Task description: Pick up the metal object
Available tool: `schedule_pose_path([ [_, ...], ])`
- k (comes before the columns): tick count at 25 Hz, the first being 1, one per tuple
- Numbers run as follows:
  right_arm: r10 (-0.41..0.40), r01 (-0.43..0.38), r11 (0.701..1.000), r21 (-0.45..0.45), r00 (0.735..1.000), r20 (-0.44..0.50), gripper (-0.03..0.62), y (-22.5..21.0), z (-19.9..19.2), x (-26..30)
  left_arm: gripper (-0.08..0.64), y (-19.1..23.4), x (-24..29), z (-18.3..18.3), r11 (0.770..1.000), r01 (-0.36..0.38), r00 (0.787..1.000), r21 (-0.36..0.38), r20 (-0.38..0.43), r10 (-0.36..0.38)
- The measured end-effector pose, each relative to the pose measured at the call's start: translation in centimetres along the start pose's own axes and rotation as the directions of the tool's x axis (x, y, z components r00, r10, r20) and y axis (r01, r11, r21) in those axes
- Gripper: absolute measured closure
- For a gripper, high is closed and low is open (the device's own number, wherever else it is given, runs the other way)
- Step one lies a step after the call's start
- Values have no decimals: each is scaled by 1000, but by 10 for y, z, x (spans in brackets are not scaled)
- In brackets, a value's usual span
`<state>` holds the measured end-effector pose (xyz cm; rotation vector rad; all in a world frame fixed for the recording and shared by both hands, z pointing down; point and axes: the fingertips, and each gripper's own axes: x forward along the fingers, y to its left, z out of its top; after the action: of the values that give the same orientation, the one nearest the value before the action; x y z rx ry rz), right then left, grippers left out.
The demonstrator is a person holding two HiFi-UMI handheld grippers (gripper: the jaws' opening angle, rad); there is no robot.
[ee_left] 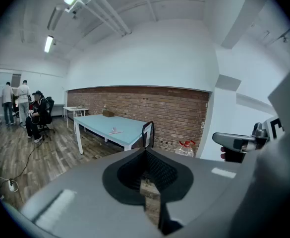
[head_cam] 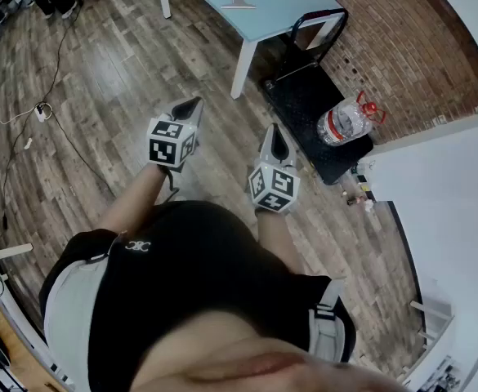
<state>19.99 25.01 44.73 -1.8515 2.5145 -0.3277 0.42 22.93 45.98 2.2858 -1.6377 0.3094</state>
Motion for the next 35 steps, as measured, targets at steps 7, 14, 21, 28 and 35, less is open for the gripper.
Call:
schedule_pose_path([
  [7,-4,3,1000,-19,1000,-24,578,11,-3,11,560,13,2,-3,1000,3,1000,-16,-11,-4],
  [14,-6,5,1000,-15,999,-39,578,29,-6,22,560,27,0,-3,1000,16,1000,-19,-11,-16],
  [21,19,-22,999,-39,998,-58,578,73,-16,35,560,62,-11,-9,999,21,1000,-43,-3,-21],
  [28,39,-44,997,-63,996,-81,578,119,-34,43,560,92,-15,-19,998,36,999,-54,-20,-37],
  [35,33,-38,997,-60,996,-88,578,128,-40,68,560,113,-7,-22,998,44,998,-50,-36,-46],
])
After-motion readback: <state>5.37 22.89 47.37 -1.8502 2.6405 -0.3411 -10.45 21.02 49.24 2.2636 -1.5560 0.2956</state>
